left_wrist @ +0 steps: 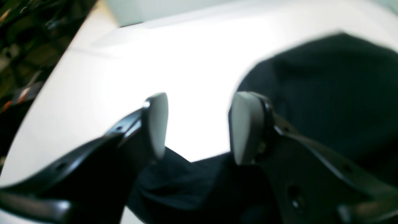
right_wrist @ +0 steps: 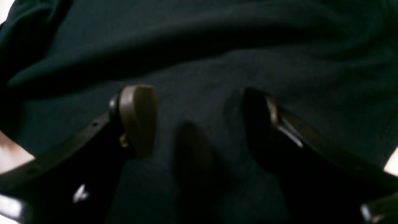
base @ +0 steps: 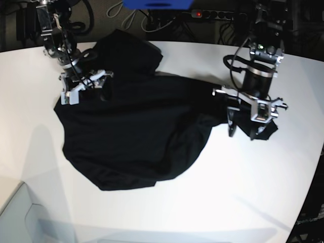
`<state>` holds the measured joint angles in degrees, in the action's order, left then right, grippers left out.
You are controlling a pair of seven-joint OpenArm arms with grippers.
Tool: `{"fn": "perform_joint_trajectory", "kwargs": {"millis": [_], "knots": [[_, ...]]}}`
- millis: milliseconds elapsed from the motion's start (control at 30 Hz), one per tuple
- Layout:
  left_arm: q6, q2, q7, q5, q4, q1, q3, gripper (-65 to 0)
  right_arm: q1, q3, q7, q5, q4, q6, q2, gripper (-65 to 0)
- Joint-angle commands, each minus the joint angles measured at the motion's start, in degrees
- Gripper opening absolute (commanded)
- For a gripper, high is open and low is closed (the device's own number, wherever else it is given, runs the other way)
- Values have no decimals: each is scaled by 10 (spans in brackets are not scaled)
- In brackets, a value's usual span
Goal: Layout the t-shirt on the table in an organized manner, then fold the t-shirt properly
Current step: 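Lift the grasped fabric with the left gripper and drag it toward the right gripper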
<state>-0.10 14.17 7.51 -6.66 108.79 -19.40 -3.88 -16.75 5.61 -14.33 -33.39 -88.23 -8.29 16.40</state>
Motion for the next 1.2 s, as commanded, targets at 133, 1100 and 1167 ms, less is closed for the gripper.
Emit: {"fn": "perform_joint_trajectory", "kwargs": {"millis": [133, 1100, 1167], "knots": [[2, -38, -13, 7, -96, 54, 8, -328, 2, 0, 9, -4, -7, -5, 2, -216], [5, 38, 306, 0, 56, 24, 117, -329, 15, -1, 8, -4, -6, -5, 2, -216], [3, 0, 306, 1, 42, 46, 82, -329, 15, -1, 8, -4, -4, -5, 2, -216]]}}
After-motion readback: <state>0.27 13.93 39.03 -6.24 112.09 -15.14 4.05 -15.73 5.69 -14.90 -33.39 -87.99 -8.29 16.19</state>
